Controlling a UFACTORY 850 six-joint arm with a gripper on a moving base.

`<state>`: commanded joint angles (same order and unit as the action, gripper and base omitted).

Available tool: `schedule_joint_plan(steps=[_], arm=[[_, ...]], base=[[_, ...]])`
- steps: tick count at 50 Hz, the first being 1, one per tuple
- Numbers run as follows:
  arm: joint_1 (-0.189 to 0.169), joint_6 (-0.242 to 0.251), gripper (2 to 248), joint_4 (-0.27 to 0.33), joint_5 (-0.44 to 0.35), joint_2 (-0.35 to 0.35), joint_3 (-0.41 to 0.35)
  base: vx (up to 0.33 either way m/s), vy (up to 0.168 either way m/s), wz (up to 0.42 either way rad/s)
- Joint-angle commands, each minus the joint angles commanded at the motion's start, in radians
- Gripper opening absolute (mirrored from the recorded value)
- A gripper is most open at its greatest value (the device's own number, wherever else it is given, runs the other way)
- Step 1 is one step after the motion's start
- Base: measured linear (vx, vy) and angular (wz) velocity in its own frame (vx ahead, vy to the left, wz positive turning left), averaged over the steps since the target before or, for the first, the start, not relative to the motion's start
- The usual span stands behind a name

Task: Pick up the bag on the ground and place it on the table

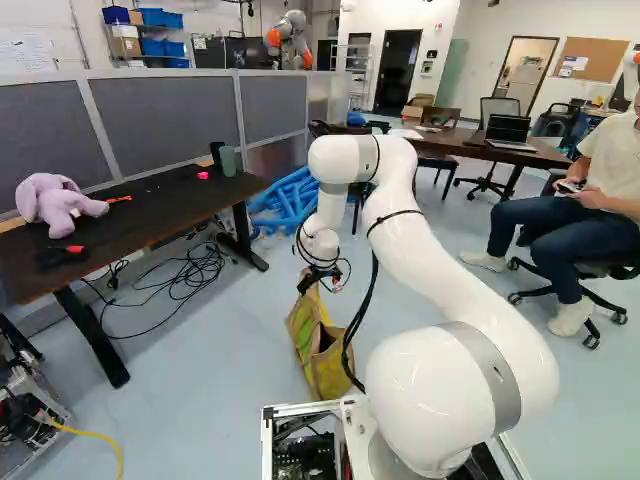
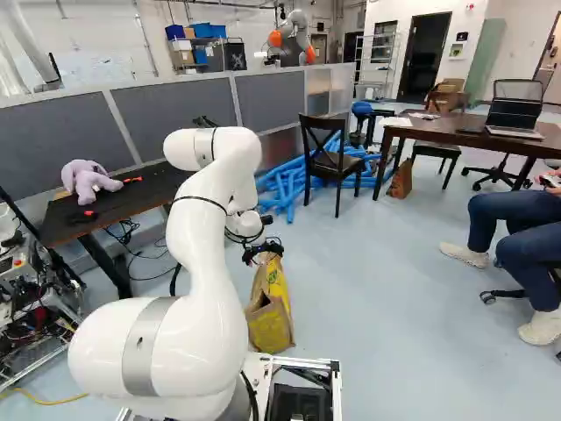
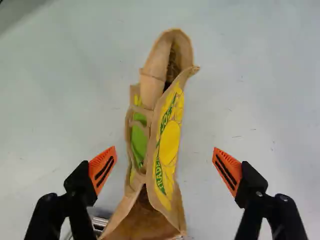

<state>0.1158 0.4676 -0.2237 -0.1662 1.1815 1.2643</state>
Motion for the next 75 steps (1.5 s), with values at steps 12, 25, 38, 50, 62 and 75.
schedule_joint_plan(steps=[12,25,38,50,62,75], arm=[[0.000,0.025,247,0.000,0.000,0.044,0.035],[0.000,0.027,247,0.000,0.013,0.092,0.074],[0.004,0.027,247,0.000,0.035,0.141,0.116],[0.004,0.027,247,0.000,0.056,0.188,0.162],[0.006,0.027,247,0.000,0.077,0.237,0.213],[0.012,0.027,247,0.000,0.102,0.289,0.266]], base=[[0.000,0.000,0.000],[0.000,0.000,0.000],[0.000,0.000,0.000],[0.000,0.000,0.000],[0.000,0.000,0.000],[0.000,0.000,0.000]])
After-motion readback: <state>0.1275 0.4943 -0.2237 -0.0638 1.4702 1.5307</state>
